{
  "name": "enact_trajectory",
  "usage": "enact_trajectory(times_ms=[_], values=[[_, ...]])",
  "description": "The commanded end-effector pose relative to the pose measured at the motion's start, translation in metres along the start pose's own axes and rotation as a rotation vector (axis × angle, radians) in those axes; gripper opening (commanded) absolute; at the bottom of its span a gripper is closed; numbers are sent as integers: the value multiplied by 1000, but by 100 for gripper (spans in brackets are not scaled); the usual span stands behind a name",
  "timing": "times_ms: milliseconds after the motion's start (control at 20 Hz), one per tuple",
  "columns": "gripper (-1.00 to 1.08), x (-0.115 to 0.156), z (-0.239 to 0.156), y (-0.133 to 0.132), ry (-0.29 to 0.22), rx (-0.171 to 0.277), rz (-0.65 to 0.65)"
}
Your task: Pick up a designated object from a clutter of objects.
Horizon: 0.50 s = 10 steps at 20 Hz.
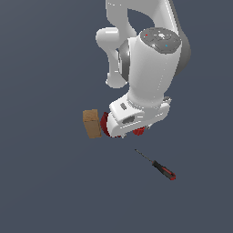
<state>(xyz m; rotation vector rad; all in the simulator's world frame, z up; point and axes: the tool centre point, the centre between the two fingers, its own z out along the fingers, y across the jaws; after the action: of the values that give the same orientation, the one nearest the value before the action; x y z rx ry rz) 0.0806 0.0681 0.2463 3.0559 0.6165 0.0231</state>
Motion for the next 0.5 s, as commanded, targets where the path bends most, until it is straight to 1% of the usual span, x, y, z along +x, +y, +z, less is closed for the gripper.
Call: enact_trajectory(times_ms=[0,450], values=[[100,15,22,-10,-2,0,-68],[100,58,105,-50,-6,9,-302]])
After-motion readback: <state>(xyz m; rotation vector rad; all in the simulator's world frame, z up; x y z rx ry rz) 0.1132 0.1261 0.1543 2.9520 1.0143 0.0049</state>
